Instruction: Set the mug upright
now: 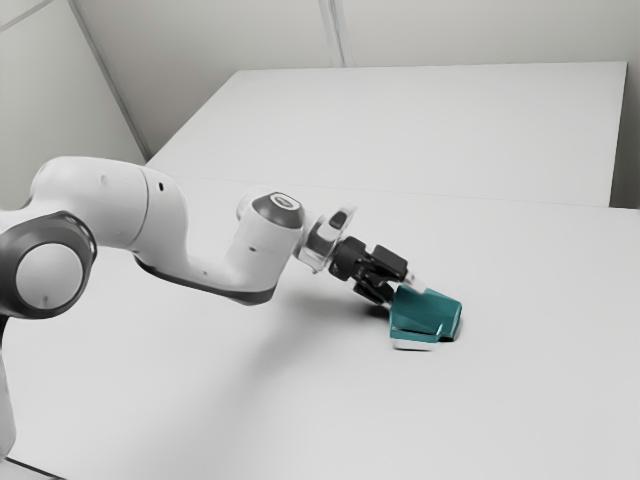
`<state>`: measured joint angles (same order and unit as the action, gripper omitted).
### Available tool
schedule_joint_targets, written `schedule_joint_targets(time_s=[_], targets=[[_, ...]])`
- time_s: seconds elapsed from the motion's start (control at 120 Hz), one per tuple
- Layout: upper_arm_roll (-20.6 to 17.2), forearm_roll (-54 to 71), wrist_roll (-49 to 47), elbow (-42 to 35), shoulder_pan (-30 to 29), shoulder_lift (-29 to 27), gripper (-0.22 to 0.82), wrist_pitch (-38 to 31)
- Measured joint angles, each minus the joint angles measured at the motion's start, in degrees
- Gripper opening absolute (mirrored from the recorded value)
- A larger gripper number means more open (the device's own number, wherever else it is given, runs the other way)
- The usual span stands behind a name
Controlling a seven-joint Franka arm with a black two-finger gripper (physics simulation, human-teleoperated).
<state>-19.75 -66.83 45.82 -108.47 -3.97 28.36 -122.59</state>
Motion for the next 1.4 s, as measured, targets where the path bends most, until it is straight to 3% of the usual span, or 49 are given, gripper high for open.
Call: schedule_joint_targets(time_s=[0.6,0.767,1.1,1.258,1.4], targets=[[-0.11,-2.95,7.26,0.0,-0.1,1.79,-0.04,2.57],[-0.74,-2.97,8.33,0.02,-0.29,1.5,-0.13,2.63],[-0.98,-2.62,9.56,0.01,-0.66,-0.23,-0.17,2.27],[-0.73,-0.61,9.33,-0.15,-0.9,-4.04,-0.17,1.87],[-0.39,9.29,5.95,-1.34,-1.54,-9.94,-0.17,0.16]])
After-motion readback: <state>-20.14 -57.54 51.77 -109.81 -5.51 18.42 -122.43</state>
